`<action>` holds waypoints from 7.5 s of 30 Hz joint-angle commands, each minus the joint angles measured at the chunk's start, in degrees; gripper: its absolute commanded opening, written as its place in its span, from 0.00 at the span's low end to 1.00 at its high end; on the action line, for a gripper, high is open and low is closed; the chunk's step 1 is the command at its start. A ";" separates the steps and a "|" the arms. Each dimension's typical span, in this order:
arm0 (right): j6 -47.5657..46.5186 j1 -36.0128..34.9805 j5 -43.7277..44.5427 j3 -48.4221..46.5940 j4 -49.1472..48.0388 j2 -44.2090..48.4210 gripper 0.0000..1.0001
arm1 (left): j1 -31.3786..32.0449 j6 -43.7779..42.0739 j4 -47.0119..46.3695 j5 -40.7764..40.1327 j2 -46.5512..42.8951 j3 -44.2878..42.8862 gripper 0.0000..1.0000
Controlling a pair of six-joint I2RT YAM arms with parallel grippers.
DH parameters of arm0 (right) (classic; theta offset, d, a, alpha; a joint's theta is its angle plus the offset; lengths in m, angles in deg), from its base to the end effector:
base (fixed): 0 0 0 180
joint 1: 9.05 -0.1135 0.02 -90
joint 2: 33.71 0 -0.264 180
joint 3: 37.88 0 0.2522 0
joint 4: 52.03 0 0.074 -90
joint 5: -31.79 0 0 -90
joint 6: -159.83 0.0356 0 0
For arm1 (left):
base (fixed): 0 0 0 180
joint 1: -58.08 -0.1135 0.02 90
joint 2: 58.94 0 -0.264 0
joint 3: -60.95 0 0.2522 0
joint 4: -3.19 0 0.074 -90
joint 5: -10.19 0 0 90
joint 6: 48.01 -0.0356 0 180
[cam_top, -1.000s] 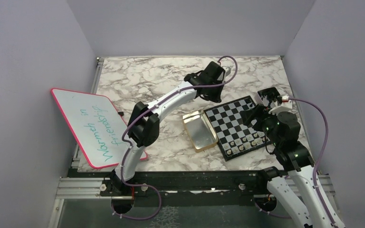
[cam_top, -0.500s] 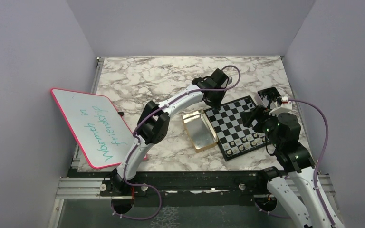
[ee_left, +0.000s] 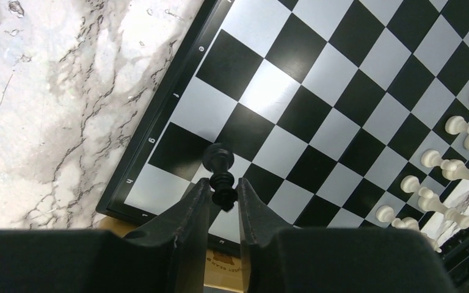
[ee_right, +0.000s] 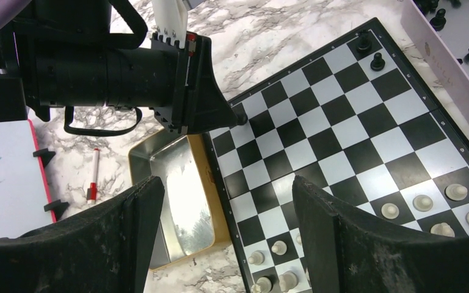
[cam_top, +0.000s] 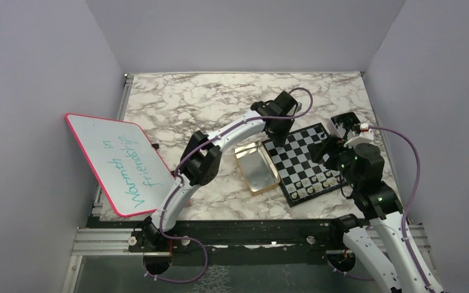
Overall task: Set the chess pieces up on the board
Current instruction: Place the chess piece on the chessboard, then pick up the chess piece from the chessboard, then place the chess piece on the chessboard, then pick up the chess piece from the storage box.
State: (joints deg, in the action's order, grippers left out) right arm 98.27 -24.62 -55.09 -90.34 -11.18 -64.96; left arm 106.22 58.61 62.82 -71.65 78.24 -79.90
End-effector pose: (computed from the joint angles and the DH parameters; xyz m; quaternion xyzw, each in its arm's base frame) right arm 0.1282 0.0337 0.3049 0.1072 0.8101 0.1952 0.5423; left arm 0.3476 -0.3955 0.2186 0.2791 0.9123 -0.2138 0.2101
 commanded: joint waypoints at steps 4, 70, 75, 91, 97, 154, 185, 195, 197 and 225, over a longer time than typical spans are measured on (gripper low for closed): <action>0.37 -0.10 -0.54 0.11 0.55 0.21 0.82 | 0.14 -0.45 0.42 0.21 0.71 -2.60 0.29; -9.78 -6.22 -1.22 -19.69 -9.56 -55.30 0.49 | -15.88 -8.09 -31.52 -1.71 -75.90 72.60 0.99; -10.86 -7.16 1.31 -22.72 -8.55 -60.32 0.47 | -15.93 -8.45 -31.45 -2.86 -76.40 72.84 0.99; -11.68 -8.07 2.04 -23.85 -9.55 -65.82 0.28 | -15.88 -8.62 -31.28 -3.15 -76.43 72.94 0.99; -12.31 -8.16 5.61 -25.00 -7.43 -64.52 0.15 | -15.88 -8.70 -31.28 -3.41 -76.37 72.95 0.99; -10.61 0.45 9.80 -31.08 -4.37 -72.59 0.16 | -15.88 -8.71 -31.22 -3.59 -76.55 73.22 0.99; -11.48 1.98 19.79 -37.38 1.75 -63.54 0.45 | -15.81 -8.04 -31.00 -3.61 -76.44 73.21 0.99; -11.91 17.43 16.47 -39.86 0.24 -63.88 0.39 | -15.80 -7.28 -30.99 -2.24 -77.32 73.11 0.99; -11.69 20.07 16.76 -40.25 -0.46 -64.69 0.38 | -15.80 -6.90 -31.10 -1.40 -77.04 73.06 0.99; -13.43 27.94 14.03 -38.12 -10.32 -78.74 0.35 | -15.72 -7.30 -30.41 0.53 -76.42 72.56 0.99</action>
State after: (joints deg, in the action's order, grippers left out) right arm 85.31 2.70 -40.34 -128.48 -19.38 -142.62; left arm 90.19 51.55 32.90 -72.43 2.25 -7.31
